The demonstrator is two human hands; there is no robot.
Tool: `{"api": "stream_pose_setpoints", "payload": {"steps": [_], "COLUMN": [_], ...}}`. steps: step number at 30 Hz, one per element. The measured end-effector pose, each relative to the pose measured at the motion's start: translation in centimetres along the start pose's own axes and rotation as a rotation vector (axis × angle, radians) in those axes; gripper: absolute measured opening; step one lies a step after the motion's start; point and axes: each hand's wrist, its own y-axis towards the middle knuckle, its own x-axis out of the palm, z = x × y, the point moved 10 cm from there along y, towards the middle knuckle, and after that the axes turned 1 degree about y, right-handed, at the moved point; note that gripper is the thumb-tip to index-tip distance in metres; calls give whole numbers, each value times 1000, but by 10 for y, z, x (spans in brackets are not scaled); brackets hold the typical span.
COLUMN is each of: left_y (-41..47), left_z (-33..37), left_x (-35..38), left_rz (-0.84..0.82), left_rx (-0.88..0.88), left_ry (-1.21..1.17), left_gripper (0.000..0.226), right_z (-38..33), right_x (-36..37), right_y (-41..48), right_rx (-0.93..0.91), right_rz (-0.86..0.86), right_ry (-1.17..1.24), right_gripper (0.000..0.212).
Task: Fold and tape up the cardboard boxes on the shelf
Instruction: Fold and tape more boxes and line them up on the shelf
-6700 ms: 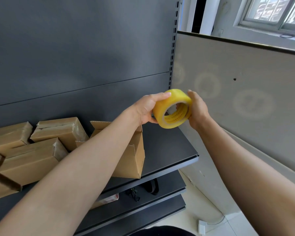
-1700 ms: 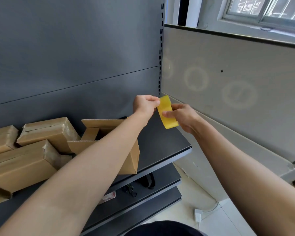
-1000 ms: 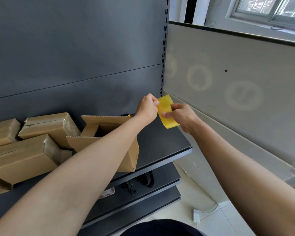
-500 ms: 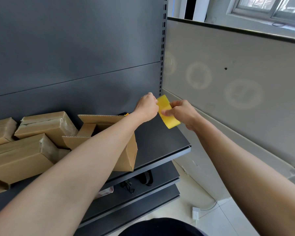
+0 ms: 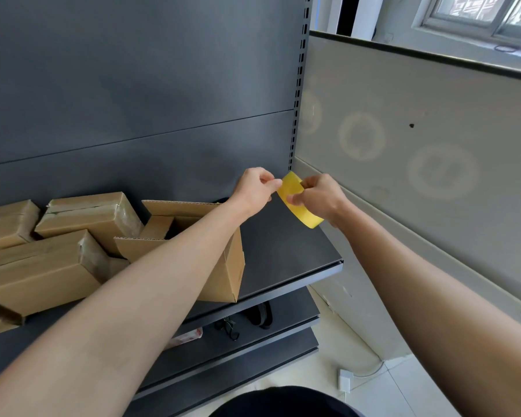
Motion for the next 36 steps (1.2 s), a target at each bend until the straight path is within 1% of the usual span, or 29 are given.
{"api": "stream_pose_setpoints", "payload": {"steps": [3, 6, 9, 11, 13, 16, 19, 21, 22, 23, 25, 28, 30, 31, 33, 36], "left_y": [2, 4, 2, 1, -1, -3, -7, -10, -12, -13, -13, -14, -17, -20, -28, -35], "left_z": [6, 16, 26, 25, 20, 23, 25, 27, 29, 29, 32, 32, 23, 16, -2, -20], "left_x": [-3, -8, -1, 7, 13, 17, 16, 19, 18, 16, 6, -25, -40, -45, -53, -69], "left_rz": [38, 78, 17, -54, -124, -184, -189, -209, -214, -210, -184, -113, -169, -229, -342, -368], "left_rx": [5, 44, 92, 86, 45, 49, 67, 82, 91, 94, 112, 180, 194, 178, 126, 100], "left_ry": [47, 174, 356, 391, 316, 215, 168, 101, 76, 51, 22, 68, 130, 177, 274, 321], "left_gripper": [10, 10, 15, 14, 15, 15, 16, 22, 25, 25, 20, 11, 8, 13, 34, 60], "right_z": [-5, -10, -10, -11, -12, -15, -19, -22, -24, -26, -29, -37, -45, -49, -60, -81], "right_x": [-3, -5, -7, -9, -11, -11, -8, -10, -10, -9, -8, -4, 1, 4, 12, 23], "right_y": [-2, -5, -8, -9, -9, -8, -8, -8, -8, -7, -6, -5, -7, -7, -8, -9], "right_rx": [-15, -33, -37, -38, -34, -33, -55, -71, -77, -82, -79, -70, -66, -64, -73, -94], "right_rz": [9, 20, 24, 23, 26, 50, 80, 91, 82, 59, 2, -48, -67, -73, -88, -98], "right_ry": [-17, -42, -51, -63, -95, -153, -174, -125, -90, -66, -42, -22, -22, -27, -31, -14], "right_gripper": [38, 39, 34, 27, 19, 21, 32, 46, 47, 41, 19, 13, 12, 12, 12, 13]}}
